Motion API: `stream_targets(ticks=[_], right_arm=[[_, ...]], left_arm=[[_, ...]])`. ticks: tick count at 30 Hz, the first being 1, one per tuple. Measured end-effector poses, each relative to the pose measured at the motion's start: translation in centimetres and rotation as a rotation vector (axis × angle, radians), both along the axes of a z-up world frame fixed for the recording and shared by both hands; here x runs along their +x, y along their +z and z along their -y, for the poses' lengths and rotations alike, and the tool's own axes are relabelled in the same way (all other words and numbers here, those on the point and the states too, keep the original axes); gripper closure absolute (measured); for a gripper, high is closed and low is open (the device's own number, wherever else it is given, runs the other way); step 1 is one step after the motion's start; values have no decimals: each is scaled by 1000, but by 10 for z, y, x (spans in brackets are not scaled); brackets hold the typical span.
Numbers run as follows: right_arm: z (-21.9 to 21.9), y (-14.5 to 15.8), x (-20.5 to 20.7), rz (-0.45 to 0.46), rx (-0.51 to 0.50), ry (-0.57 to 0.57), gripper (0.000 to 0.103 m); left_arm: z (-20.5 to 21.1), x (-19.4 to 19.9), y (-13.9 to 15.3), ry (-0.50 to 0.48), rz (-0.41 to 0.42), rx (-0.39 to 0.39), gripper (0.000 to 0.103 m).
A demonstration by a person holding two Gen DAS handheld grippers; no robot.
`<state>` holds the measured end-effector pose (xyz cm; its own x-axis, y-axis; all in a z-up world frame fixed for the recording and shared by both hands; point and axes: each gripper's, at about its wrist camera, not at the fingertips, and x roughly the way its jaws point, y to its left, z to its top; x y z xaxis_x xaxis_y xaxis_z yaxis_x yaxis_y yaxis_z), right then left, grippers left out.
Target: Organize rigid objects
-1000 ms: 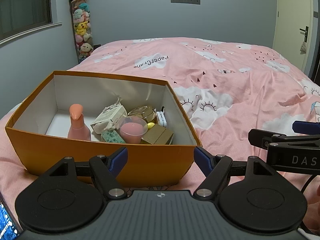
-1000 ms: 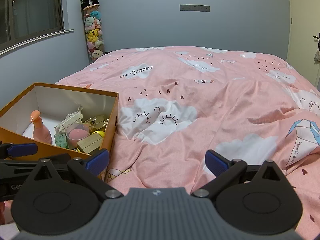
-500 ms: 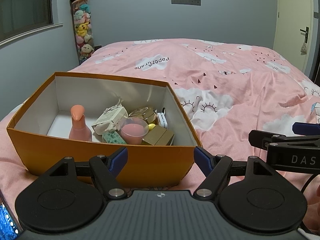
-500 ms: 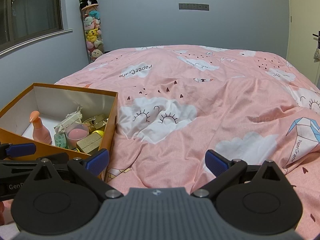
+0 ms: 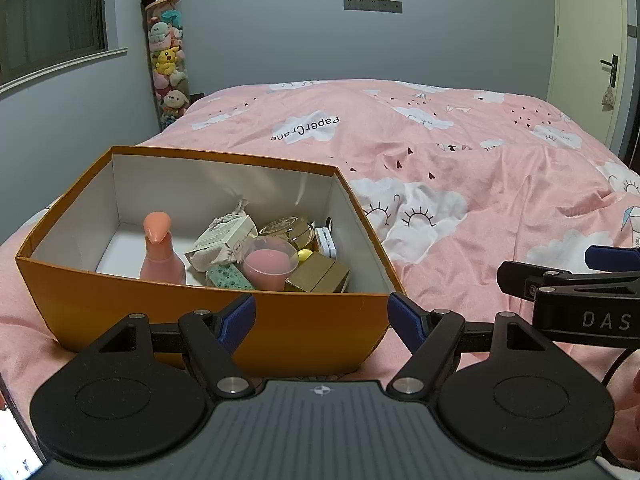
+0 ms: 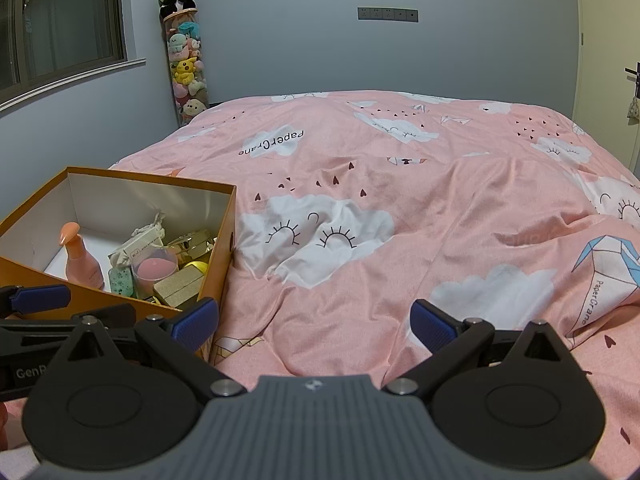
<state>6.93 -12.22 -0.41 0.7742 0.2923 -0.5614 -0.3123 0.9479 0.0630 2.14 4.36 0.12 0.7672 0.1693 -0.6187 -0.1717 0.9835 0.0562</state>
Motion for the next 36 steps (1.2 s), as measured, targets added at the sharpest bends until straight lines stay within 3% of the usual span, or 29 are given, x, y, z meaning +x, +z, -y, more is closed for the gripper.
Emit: stream_targets(ticks=[36], right_arm=[[-1,0,-1,1,0,-1,3]], left_arm=[[4,-2,4,-10,35,8,14]])
